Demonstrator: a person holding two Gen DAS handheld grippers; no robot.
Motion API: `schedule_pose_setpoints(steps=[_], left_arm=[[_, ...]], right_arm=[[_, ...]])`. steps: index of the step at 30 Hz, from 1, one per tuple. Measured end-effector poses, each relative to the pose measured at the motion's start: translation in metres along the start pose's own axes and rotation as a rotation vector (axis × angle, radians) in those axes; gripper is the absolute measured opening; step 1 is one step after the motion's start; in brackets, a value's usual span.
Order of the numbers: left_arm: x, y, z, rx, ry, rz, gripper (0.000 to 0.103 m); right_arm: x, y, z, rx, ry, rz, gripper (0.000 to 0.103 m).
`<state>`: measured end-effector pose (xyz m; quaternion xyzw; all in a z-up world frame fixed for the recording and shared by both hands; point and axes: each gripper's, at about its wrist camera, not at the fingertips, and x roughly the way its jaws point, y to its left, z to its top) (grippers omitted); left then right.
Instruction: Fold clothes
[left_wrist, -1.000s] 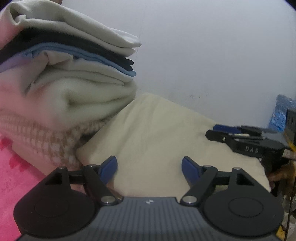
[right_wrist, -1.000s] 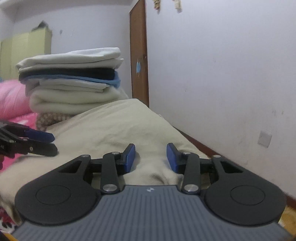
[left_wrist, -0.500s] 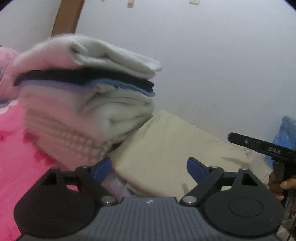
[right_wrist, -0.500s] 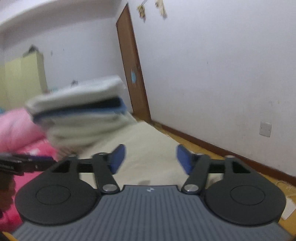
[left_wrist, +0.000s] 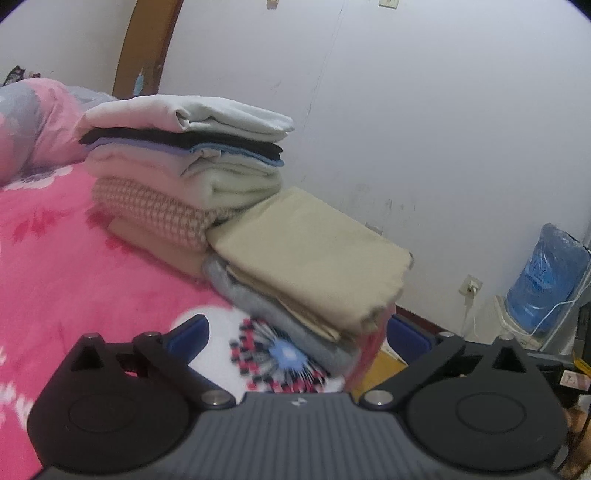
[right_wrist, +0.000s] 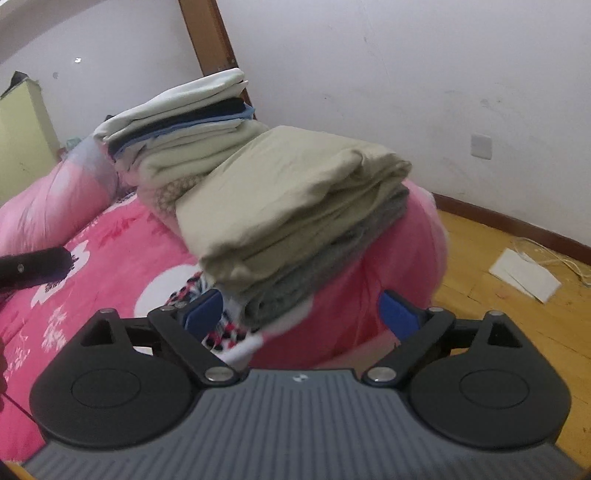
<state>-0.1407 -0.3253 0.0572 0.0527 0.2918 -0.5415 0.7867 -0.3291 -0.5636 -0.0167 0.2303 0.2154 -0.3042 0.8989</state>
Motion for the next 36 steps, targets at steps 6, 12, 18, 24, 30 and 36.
schedule_pose_setpoints(steps=[6,12,18,24,30,36], left_arm=[[-0.026,-0.031,-0.017,0.017,0.020,0.122,0.103],[-0.043,-0.052,-0.036,0.009,0.050,0.120,0.103],[-0.043,-0.075,-0.041,0.054,0.078,0.191,0.102],[-0.048,-0.097,-0.047,0.071,0.058,0.175,0.102],[-0.045,-0.109,-0.051,0.116,0.066,0.196,0.103],[-0.039,-0.111,-0.052,0.108,0.076,0.203,0.103]], right_arm=[[-0.044,0.027,-0.015,-0.063,0.000,-0.068,0.102],[-0.072,0.051,-0.031,-0.144,-0.013,-0.199,0.102],[-0.097,0.050,-0.041,-0.132,-0.061,-0.287,0.102],[-0.119,0.038,-0.041,-0.122,-0.113,-0.371,0.102],[-0.125,0.027,-0.039,-0.084,-0.111,-0.402,0.102],[-0.121,0.024,-0.039,-0.079,-0.085,-0.404,0.102]])
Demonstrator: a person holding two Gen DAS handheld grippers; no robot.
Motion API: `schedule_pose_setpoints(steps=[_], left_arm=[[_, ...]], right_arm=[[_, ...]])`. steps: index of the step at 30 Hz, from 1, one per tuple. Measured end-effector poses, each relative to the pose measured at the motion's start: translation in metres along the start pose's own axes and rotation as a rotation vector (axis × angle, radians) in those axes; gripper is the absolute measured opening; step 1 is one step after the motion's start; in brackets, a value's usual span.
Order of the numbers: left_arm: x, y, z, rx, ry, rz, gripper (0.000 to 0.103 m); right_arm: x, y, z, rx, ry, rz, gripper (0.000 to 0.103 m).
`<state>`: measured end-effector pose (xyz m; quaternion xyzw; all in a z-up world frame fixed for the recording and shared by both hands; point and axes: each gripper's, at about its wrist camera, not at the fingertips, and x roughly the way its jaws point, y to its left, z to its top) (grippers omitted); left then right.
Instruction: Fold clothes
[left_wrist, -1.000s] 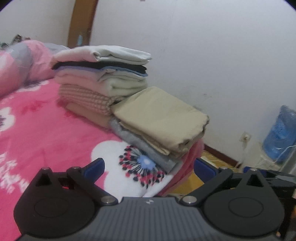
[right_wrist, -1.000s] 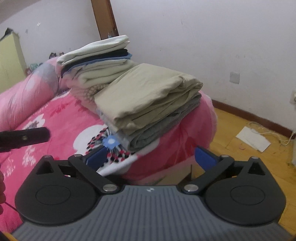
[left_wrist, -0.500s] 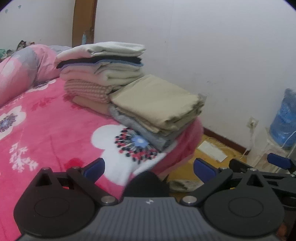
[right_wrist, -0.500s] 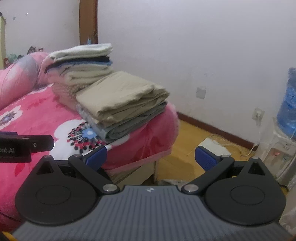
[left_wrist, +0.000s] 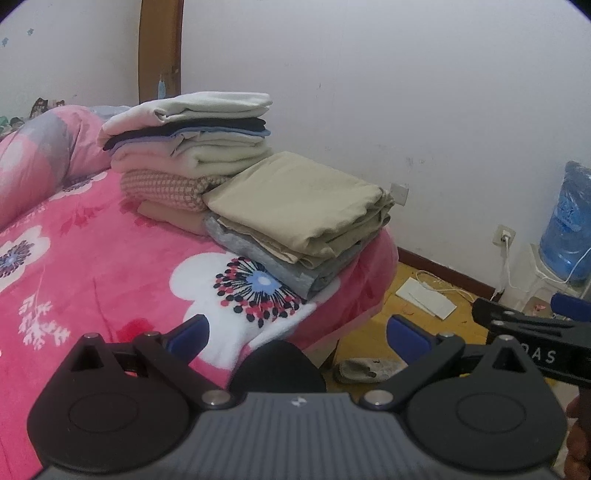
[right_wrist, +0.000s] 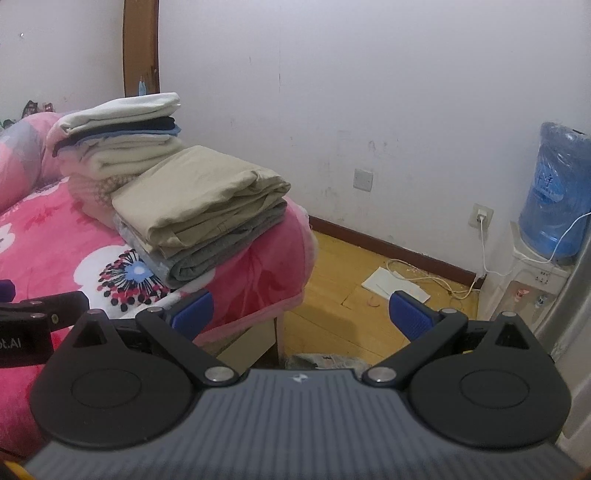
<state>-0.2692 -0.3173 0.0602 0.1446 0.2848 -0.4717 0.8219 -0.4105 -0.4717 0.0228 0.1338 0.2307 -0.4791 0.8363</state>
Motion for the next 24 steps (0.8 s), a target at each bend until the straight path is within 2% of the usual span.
schedule_pose_setpoints(steps=[5,11,17,24], left_arm=[[0.007,0.001,-0.001,-0.020,0.026,0.000,0.103],[0.013,0.003,-0.002,-0.037,0.049,0.012,0.103],[0.006,0.010,-0.001,-0.095,-0.029,0.011,0.103],[0.006,-0.003,0.000,-0.045,-0.029,-0.010,0.103]], right_arm=[[0.005,0.004,0.001,-0.046,0.044,0.014,0.102],[0.011,0.006,0.002,-0.033,0.065,0.030,0.102],[0.014,0.004,0.003,-0.029,0.064,0.015,0.102],[0.014,0.001,0.004,-0.035,0.049,-0.012,0.102]])
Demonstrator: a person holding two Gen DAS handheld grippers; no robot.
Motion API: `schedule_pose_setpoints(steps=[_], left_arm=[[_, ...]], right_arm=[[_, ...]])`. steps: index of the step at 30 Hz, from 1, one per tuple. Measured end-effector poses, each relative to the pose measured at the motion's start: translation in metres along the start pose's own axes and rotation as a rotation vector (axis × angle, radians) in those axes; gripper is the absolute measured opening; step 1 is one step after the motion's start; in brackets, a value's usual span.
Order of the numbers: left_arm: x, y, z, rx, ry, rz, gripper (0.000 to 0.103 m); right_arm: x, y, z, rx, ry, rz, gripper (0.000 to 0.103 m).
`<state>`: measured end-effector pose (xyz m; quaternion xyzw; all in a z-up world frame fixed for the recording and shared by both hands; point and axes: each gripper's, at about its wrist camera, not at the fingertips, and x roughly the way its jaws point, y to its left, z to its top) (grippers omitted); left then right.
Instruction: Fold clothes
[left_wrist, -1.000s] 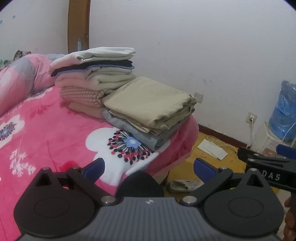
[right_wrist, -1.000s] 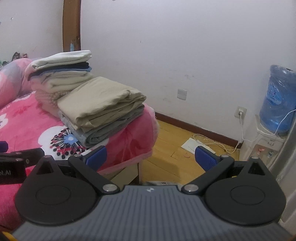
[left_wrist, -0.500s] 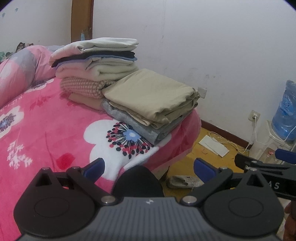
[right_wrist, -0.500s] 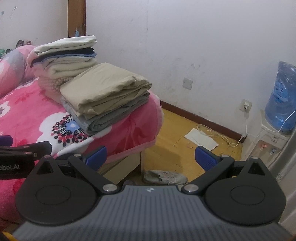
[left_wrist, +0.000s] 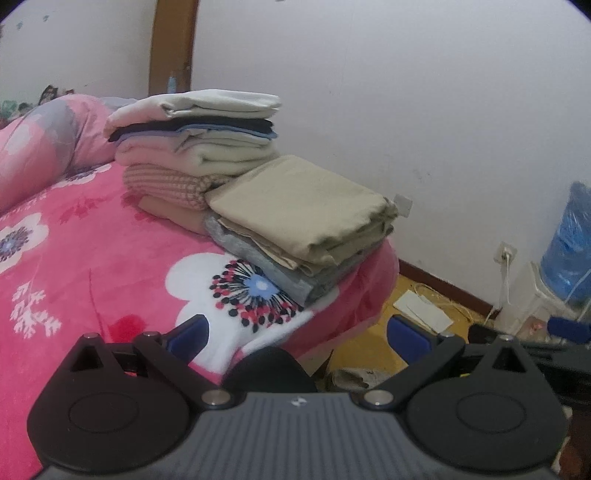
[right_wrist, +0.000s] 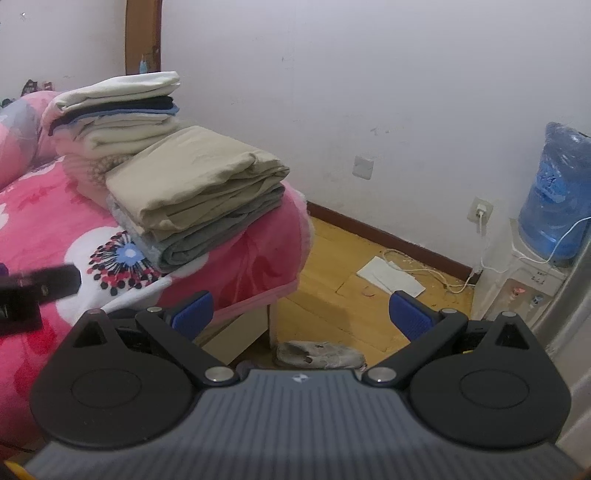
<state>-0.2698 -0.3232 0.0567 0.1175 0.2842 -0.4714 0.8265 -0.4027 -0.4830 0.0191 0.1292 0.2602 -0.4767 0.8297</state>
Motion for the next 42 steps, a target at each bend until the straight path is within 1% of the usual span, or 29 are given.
schedule_pose_setpoints(steps=[2,8,12,20,27,32,42], left_arm=[[0.001,-0.004,-0.002,0.007,0.000,-0.017,0.103],[0.008,-0.006,-0.007,-0.038,0.041,0.002,0.103],[0.011,-0.005,-0.010,-0.052,0.072,-0.012,0.103],[0.018,-0.003,-0.012,-0.079,0.101,-0.004,0.103],[0.022,-0.004,-0.011,-0.063,0.099,0.012,0.103],[0.017,-0.005,-0.010,-0.064,0.077,0.020,0.103],[0.016,-0.010,-0.011,-0.049,0.078,0.025,0.103]], right_arm=[[-0.001,-0.001,0.000,0.001,-0.007,-0.010,0.102],[-0.001,-0.002,-0.002,0.010,-0.011,-0.023,0.102],[-0.001,-0.004,-0.003,0.017,-0.011,-0.036,0.102],[0.001,-0.004,-0.005,0.017,-0.018,-0.052,0.102],[0.003,-0.003,-0.004,0.017,-0.017,-0.049,0.102],[-0.001,-0.001,-0.003,0.004,-0.033,-0.042,0.102],[-0.004,-0.004,-0.007,-0.001,-0.039,-0.043,0.102]])
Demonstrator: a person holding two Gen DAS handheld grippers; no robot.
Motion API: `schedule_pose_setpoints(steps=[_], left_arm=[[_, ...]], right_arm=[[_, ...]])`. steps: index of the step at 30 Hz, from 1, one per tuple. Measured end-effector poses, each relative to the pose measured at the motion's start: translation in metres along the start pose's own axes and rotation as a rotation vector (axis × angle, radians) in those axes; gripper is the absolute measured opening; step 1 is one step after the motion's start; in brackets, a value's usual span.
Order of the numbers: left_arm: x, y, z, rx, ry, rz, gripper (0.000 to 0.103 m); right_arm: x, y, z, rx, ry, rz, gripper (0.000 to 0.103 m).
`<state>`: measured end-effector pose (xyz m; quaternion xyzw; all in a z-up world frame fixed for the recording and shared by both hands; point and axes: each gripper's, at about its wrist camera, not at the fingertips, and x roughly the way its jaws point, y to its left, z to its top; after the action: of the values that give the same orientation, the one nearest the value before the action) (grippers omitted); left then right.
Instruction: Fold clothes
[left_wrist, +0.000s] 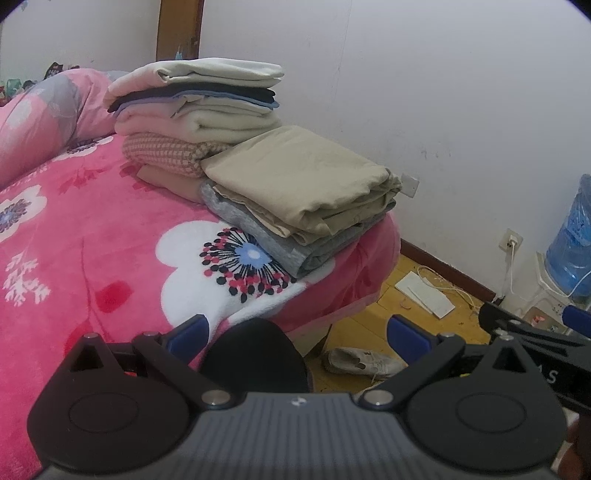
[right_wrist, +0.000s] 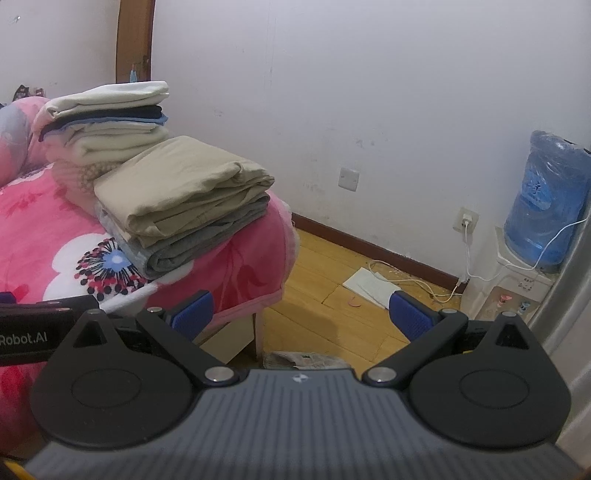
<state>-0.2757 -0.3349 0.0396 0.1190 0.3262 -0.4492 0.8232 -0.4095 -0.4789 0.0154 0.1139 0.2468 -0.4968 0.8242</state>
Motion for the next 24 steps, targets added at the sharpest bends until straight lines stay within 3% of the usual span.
schedule_pose_setpoints(steps=[24], left_arm=[[0.0014,-0.0028,-0.0034,0.019,0.002,0.011,0.103]], right_arm=[[0.0034,-0.0033,-0.0052,0.020,0.031,0.009,0.102]])
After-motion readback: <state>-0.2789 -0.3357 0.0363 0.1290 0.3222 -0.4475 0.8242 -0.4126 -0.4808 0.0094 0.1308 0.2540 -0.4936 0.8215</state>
